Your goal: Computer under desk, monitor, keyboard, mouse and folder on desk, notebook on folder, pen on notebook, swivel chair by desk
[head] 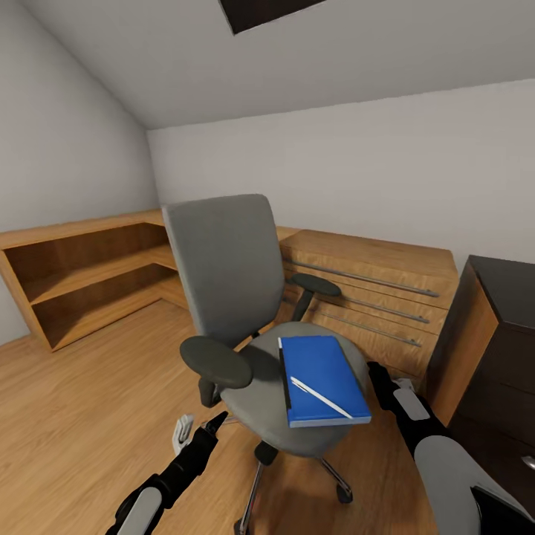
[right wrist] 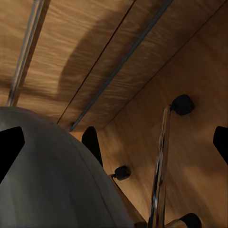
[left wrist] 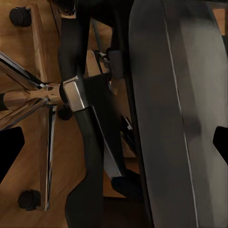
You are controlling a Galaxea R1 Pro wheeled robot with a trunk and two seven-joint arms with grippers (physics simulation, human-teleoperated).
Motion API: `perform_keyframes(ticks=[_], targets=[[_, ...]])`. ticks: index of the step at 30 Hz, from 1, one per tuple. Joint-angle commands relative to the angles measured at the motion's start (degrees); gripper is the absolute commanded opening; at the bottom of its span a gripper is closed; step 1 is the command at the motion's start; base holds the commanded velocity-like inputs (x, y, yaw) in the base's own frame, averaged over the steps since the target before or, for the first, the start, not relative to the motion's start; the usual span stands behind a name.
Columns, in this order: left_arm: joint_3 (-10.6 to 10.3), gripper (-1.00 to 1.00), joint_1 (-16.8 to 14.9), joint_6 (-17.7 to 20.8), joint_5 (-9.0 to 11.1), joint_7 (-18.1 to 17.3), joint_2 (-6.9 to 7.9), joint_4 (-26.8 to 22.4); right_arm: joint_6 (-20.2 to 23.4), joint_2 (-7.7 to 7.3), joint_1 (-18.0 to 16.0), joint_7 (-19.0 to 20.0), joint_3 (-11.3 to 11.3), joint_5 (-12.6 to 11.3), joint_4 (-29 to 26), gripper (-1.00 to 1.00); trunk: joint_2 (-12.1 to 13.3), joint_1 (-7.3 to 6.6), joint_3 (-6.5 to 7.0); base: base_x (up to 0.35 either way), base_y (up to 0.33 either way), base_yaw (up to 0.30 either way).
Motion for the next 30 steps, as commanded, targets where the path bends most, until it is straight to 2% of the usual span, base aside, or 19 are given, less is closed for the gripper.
perform_keyframes(ticks=[1, 19, 30], targets=[[0.0, 1.0, 0.0, 0.4, 0.6, 0.0, -0.01, 0.0, 0.3, 0.02, 0.0, -0.3, -0.1, -0.4, -0.1, 1.0, 0.0, -0.01, -0.06, 0.009, -0.002, 0.0], [0.1, 1.0, 0.0, 0.2, 0.5, 0.1, -0.01, 0.0, 0.3, 0.01, 0.0, -0.4, -0.1, -0.4, -0.1, 1.0, 0.0, -0.01, -0.06, 0.002, -0.016, 0.002], [0.1, 1.0, 0.0, 0.2, 0.5, 0.0, 0.14, 0.0, 0.6, -0.52, 0.0, -0.5, -0.1, -0.4, -0.3, 1.0, 0.0, -0.01, -0.06, 0.0, -0.001, 0.124]])
